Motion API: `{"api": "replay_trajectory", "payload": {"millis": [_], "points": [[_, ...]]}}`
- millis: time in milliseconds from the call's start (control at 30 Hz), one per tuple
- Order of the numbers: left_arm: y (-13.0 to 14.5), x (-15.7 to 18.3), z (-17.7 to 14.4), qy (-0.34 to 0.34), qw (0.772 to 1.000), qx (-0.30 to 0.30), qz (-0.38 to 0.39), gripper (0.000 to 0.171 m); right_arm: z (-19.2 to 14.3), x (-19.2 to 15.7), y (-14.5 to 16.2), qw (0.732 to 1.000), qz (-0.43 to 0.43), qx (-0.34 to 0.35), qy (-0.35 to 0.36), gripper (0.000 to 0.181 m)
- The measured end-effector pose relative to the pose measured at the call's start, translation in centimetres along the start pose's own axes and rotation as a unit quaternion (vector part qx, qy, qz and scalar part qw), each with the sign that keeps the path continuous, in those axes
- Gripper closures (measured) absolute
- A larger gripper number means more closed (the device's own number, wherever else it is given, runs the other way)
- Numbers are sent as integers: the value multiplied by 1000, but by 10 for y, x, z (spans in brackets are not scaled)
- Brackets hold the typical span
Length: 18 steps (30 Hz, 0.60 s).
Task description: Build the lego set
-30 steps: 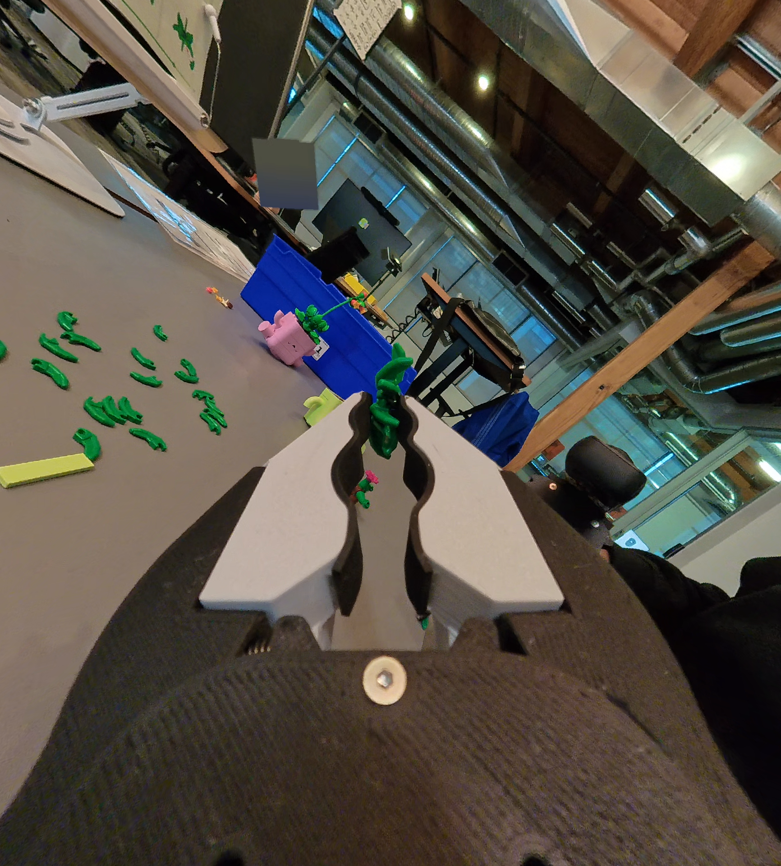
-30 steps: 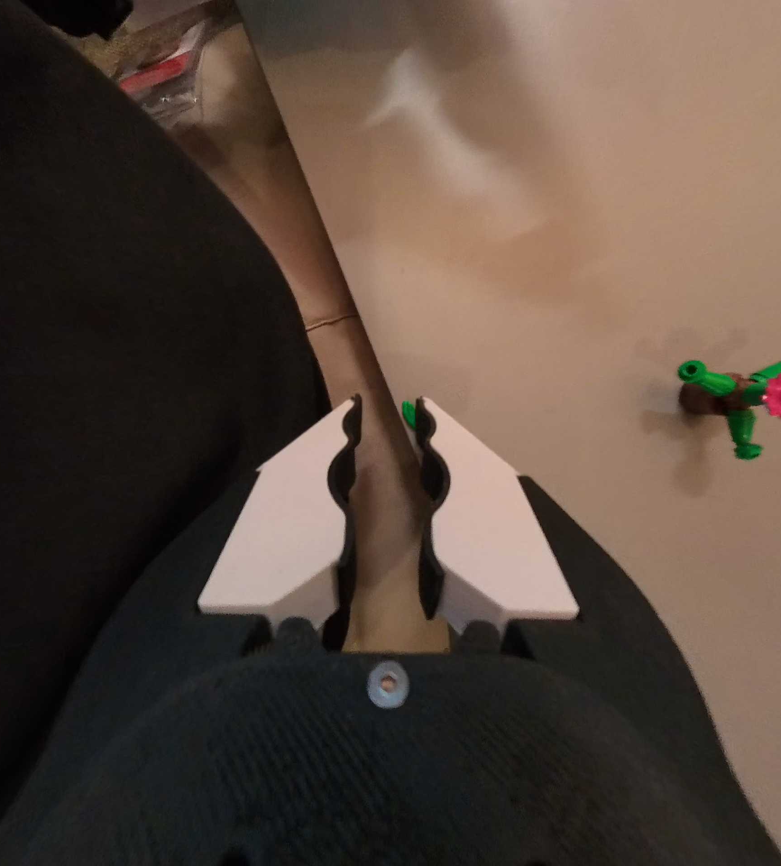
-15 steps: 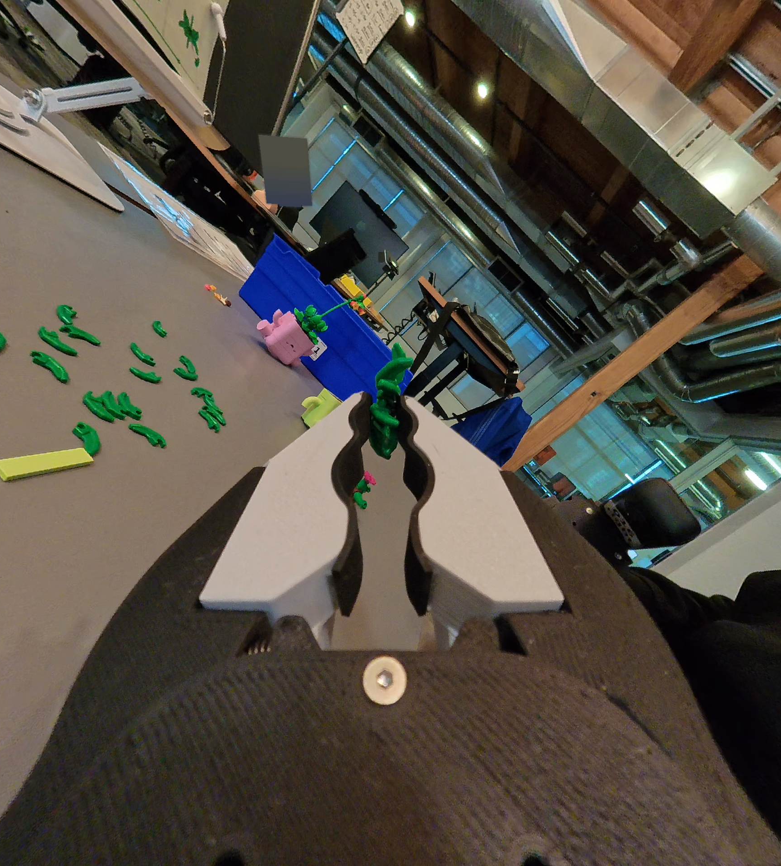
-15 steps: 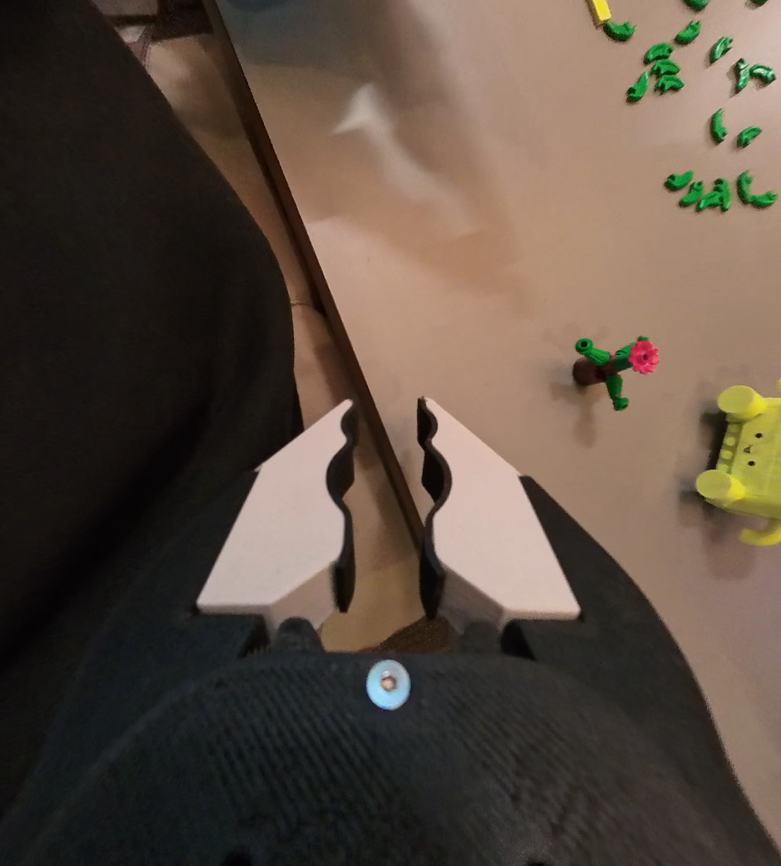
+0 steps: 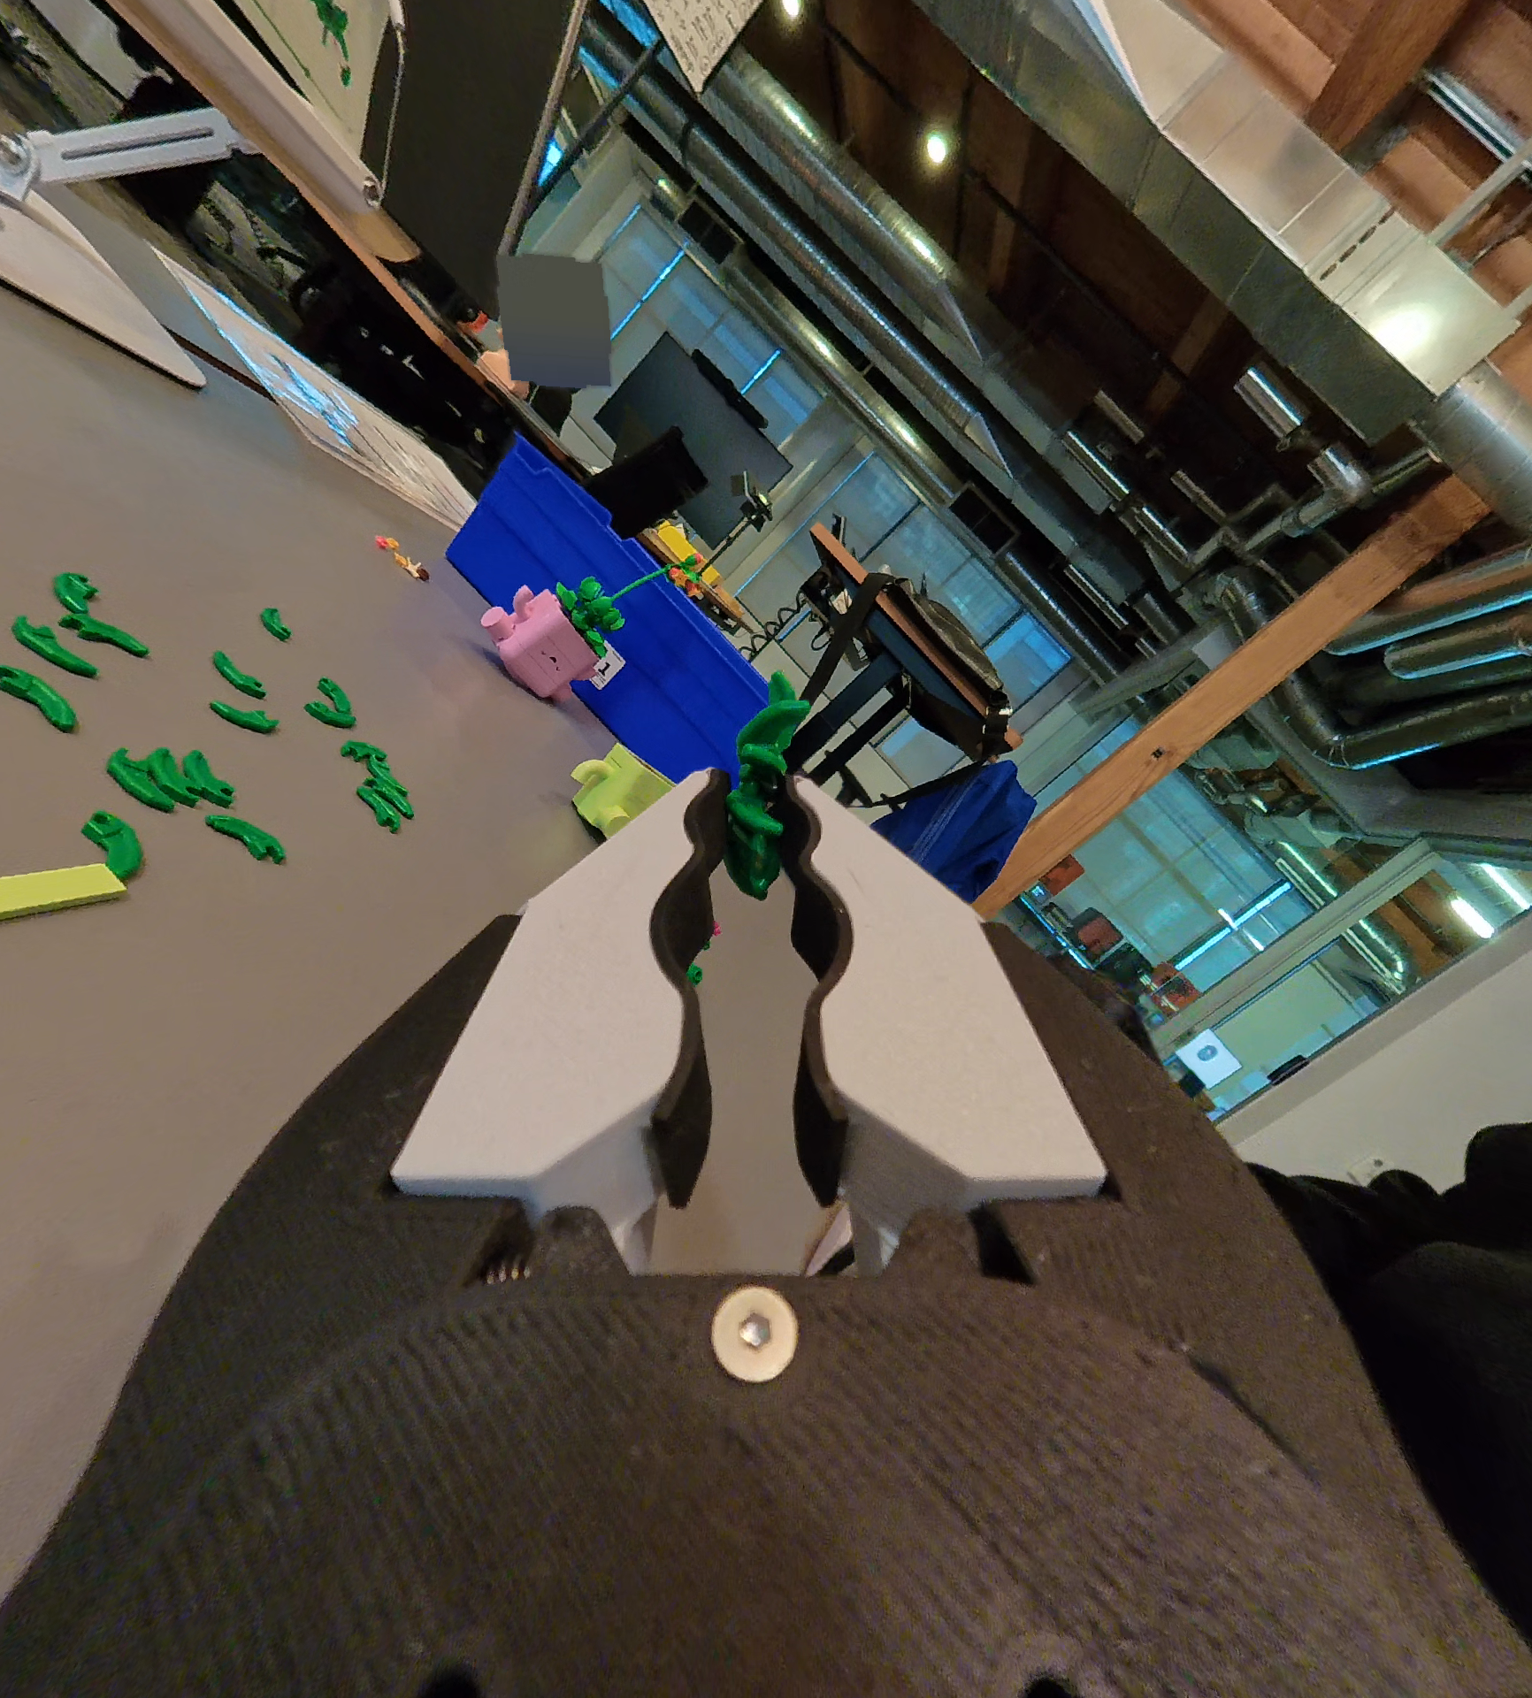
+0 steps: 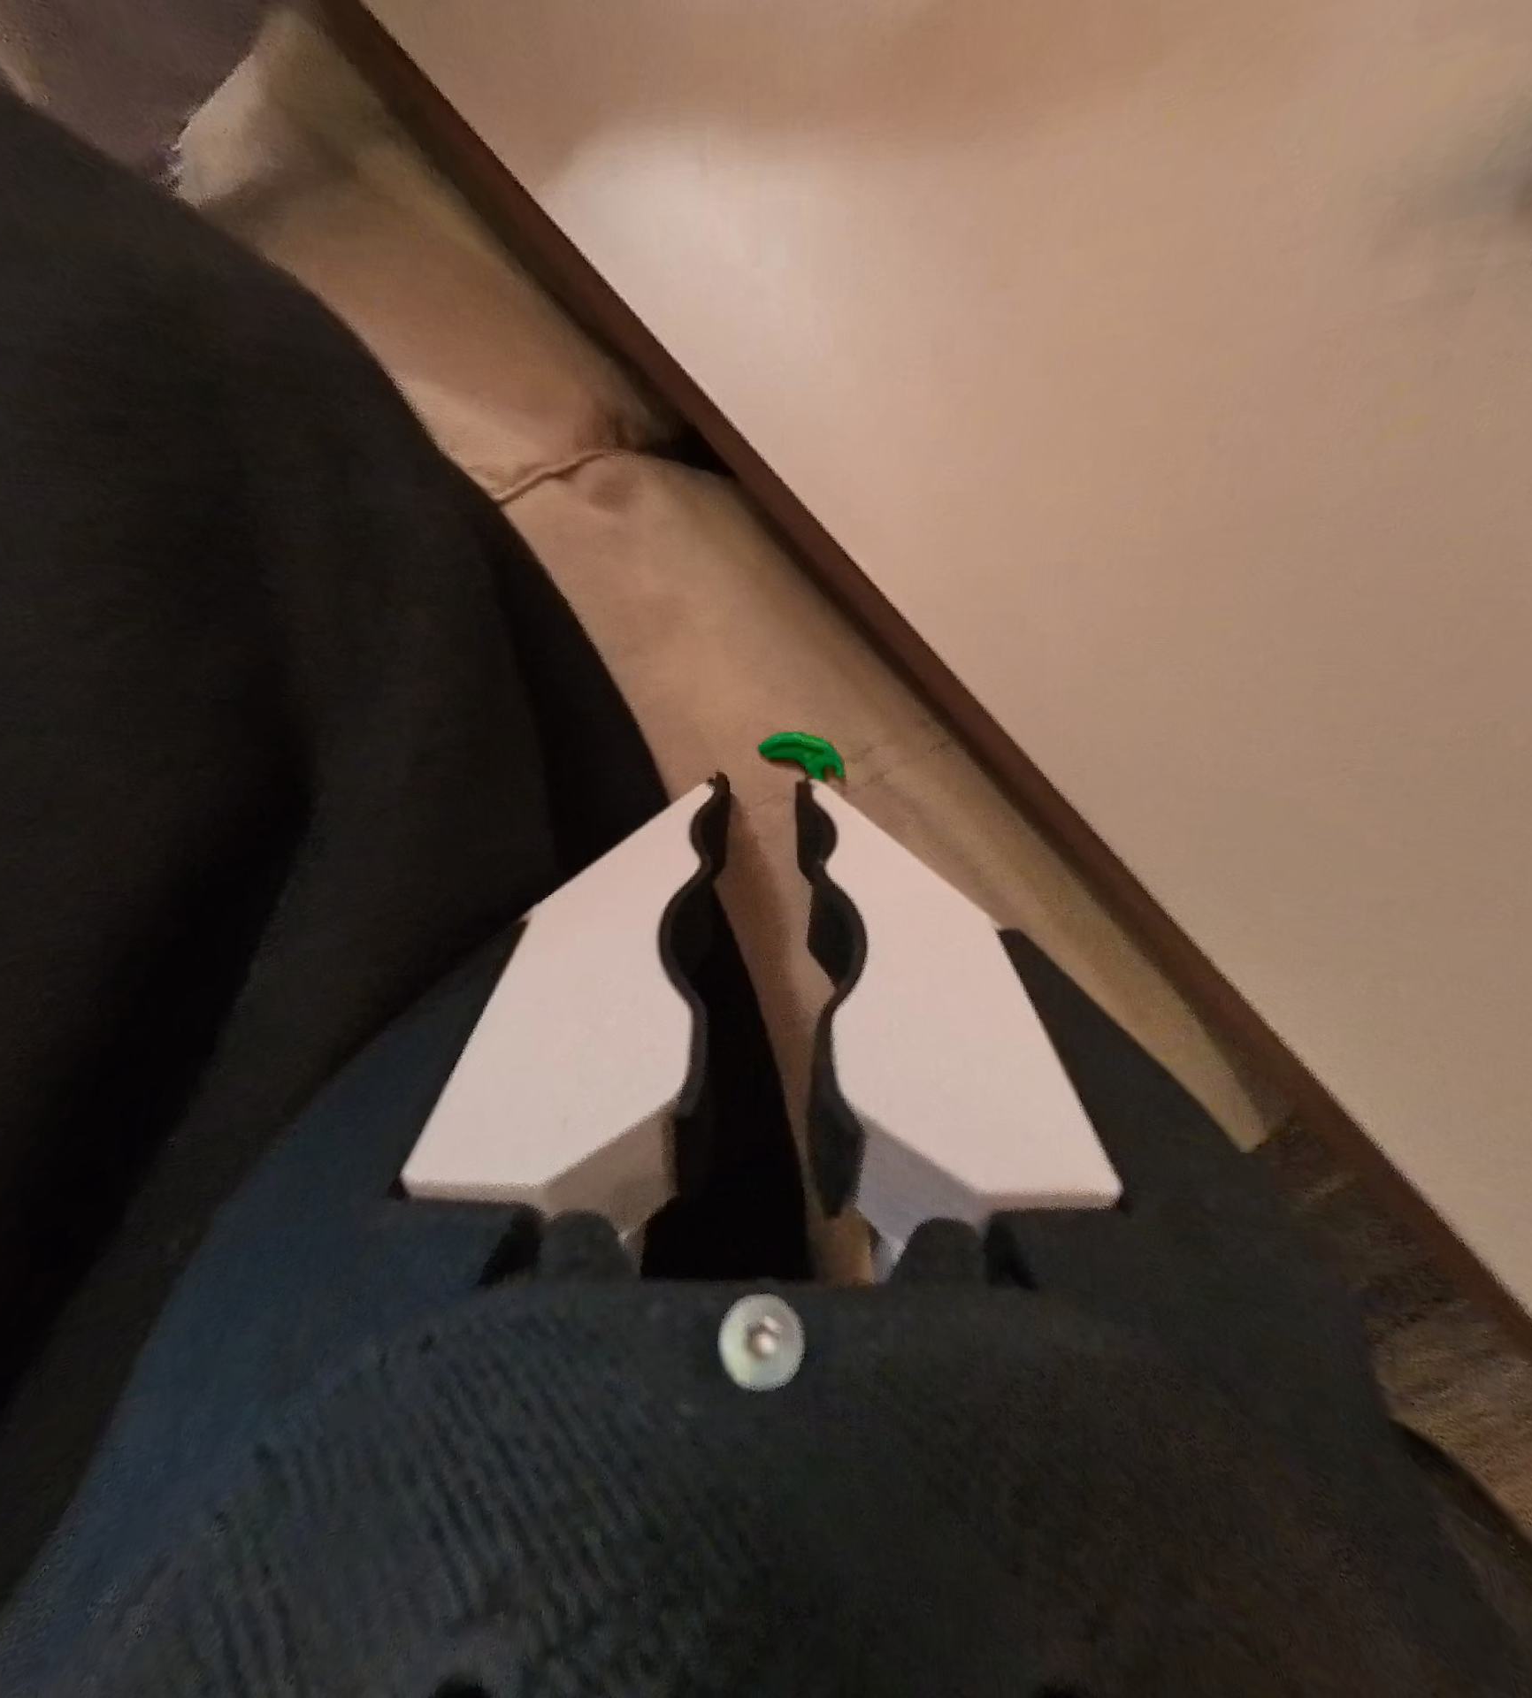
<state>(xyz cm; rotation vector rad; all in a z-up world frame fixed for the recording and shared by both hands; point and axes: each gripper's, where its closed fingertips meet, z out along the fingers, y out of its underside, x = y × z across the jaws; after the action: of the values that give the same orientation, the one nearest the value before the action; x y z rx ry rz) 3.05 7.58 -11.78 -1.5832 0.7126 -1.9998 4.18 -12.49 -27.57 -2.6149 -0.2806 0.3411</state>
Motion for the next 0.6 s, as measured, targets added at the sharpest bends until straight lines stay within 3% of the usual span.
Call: {"api": "replay_trajectory", "payload": {"millis": [167,600], "points": [[0,-1,0,-4,1000,-1,4,163,4,5,0,998,56,7,-13,158],[0,-2,0,1,1000,-1,-7,163,20,2,-8,1000,-12,-4,-9,162]]}}
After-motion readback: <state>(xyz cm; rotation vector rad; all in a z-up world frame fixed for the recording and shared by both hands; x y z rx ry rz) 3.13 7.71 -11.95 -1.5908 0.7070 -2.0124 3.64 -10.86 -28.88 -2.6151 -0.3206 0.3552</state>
